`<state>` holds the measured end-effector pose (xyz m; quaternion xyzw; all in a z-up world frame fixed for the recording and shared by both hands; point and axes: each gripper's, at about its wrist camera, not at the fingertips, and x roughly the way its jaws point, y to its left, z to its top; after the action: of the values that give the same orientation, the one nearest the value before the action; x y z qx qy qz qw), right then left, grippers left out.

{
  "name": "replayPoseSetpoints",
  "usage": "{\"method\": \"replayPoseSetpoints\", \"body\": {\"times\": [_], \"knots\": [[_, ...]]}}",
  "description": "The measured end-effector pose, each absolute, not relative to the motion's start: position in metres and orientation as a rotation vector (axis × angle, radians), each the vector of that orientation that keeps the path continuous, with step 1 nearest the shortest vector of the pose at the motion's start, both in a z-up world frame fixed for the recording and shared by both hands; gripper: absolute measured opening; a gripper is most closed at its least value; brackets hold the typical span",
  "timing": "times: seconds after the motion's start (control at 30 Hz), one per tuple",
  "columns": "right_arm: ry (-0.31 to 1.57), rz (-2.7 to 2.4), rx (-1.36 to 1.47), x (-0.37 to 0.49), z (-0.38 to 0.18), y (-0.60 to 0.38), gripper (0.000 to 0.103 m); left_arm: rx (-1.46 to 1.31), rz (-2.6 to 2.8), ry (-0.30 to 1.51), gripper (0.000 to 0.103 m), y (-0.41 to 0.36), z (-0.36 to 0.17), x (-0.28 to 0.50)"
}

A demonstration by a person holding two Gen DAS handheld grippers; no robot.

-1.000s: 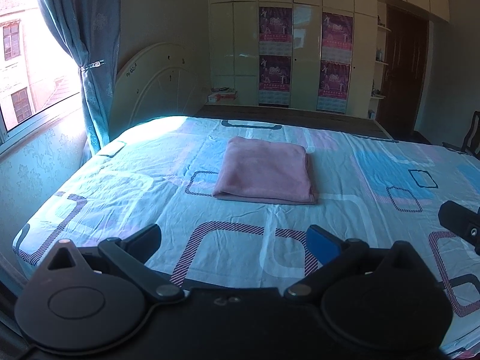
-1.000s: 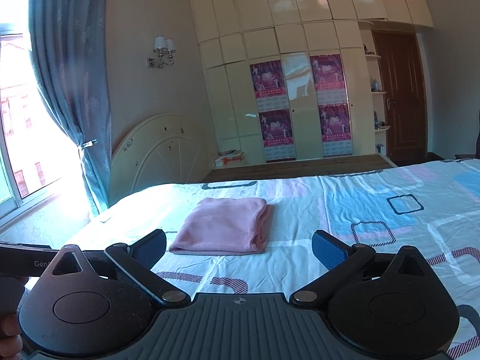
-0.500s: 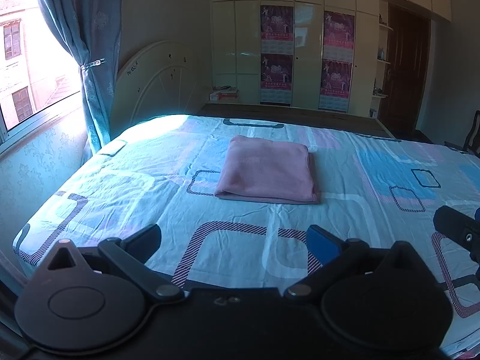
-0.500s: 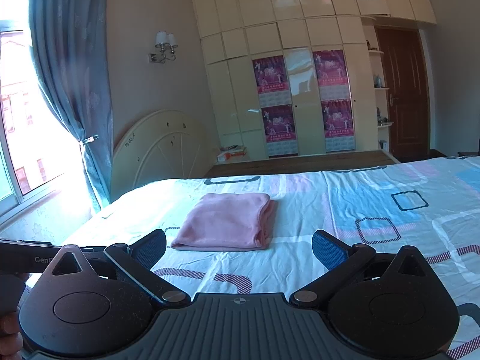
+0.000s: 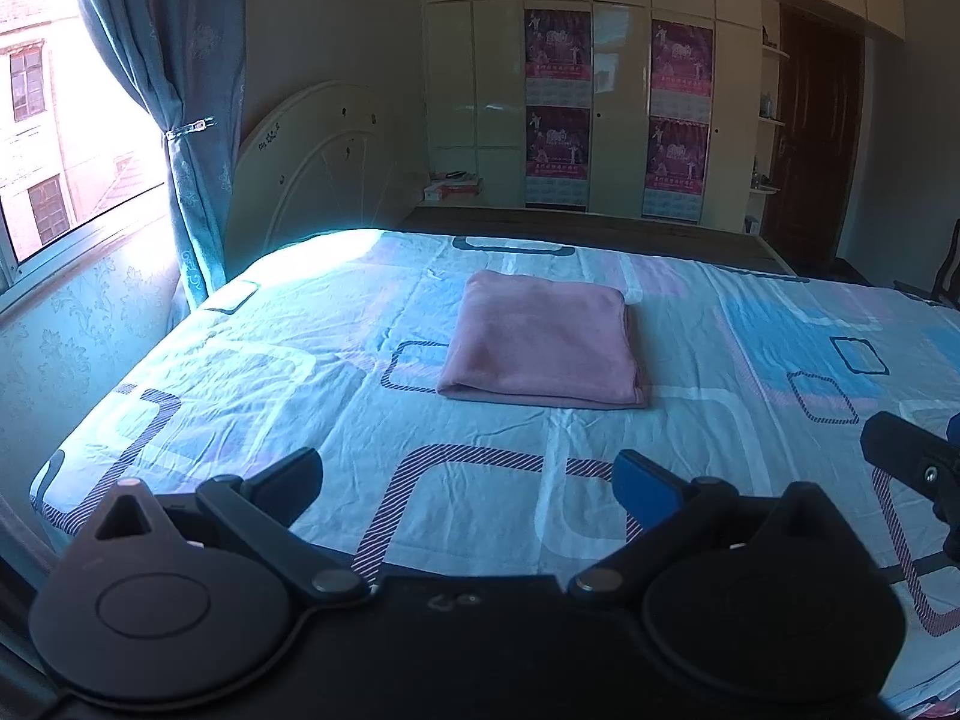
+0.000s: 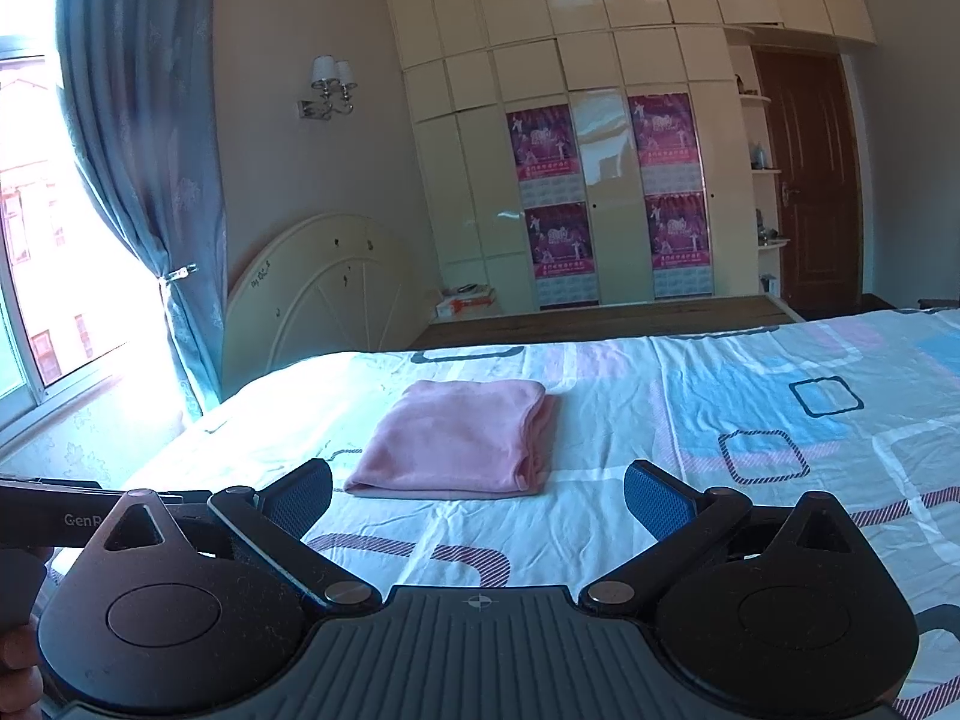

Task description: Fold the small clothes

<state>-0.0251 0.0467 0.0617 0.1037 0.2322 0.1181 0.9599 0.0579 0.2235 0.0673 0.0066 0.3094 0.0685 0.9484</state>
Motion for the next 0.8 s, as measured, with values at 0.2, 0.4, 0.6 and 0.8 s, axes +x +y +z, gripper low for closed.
{"method": "replayPoseSetpoints", "body": {"times": [0.2,0.4,0.6,0.8], "knots": [[0.478,0.242,0.211,-0.022,0.06,0.048,0.102,0.01,0.14,0.635,0.102,0.228,0.066,0.061],[0.48,0.246,0.207,-0.018,0.06,0.049,0.102,0.012,0.137,0.641,0.102,0.228,0.064,0.063],[0.491,0.252,0.202,-0.013,0.057,0.051,0.102,0.007,0.133,0.653,0.102,0.23,0.063,0.068],[0.501,0.252,0.201,-0.009,0.055,0.052,0.102,0.002,0.123,0.669,0.102,0.231,0.059,0.077]]}}
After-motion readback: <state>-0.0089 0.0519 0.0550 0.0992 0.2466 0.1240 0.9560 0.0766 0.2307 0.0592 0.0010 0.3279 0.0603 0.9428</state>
